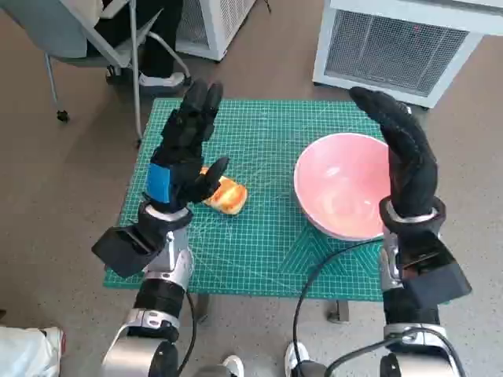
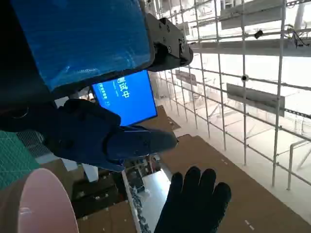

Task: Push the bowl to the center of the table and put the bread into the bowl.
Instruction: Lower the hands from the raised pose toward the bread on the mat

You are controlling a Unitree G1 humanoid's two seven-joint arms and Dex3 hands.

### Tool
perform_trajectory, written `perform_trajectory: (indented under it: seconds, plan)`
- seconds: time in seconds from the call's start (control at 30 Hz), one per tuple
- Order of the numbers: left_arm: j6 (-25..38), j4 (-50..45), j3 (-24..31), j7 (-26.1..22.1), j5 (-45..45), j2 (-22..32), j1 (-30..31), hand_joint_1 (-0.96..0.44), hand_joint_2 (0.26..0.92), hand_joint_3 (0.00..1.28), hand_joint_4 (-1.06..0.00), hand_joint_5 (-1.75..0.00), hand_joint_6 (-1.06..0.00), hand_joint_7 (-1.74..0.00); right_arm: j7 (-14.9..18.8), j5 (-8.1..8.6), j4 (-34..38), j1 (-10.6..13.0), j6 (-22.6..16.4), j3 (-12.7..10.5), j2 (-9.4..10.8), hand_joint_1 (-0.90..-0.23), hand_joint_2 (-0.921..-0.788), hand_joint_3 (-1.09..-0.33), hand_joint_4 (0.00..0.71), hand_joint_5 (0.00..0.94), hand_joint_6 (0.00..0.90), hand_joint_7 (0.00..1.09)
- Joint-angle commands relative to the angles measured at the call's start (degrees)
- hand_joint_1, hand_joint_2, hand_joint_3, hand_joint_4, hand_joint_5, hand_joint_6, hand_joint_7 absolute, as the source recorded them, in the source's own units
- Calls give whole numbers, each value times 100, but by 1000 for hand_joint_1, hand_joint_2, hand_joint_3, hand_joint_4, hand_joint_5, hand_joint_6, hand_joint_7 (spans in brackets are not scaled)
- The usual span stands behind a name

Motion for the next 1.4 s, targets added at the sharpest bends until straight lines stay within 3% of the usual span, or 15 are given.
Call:
perform_trajectory:
  seconds: [0.03, 0.67, 0.93, 1.2, 1.4]
  plan:
    - [-34, 24, 23, 22, 8, 10, -50, -482, 921, 389, -209, 0, -289, -16, -62, -124, 35, 125, 71, 5, -1, -510, -921, -811, 233, 1, -1, 552]
    - [-122, 131, 14, 145, 137, 53, -102, -498, 921, 394, -212, -1, -296, -19, -46, -71, 101, 113, 70, 25, -49, -510, -921, -812, 236, 2, -1, 549]
    - [-150, 194, 27, 138, 116, 89, -129, -503, 921, 395, -219, -4, -302, -22, -34, 118, 217, 202, -19, -220, -328, -504, -921, -828, 232, 0, -1, 549]
    - [-148, 241, 72, 50, 8, 111, -135, -497, 921, 394, -226, -6, -305, -23, -563, -8, 899, 222, -163, -773, -578, -497, -921, -836, 240, 6, -1, 565]
    - [-103, 237, 111, -4, -62, 103, -154, -488, 921, 380, -234, -8, -311, -26, -1230, -332, 1659, 160, -128, -1047, -837, -514, -921, -813, 249, 9, 2, 570]
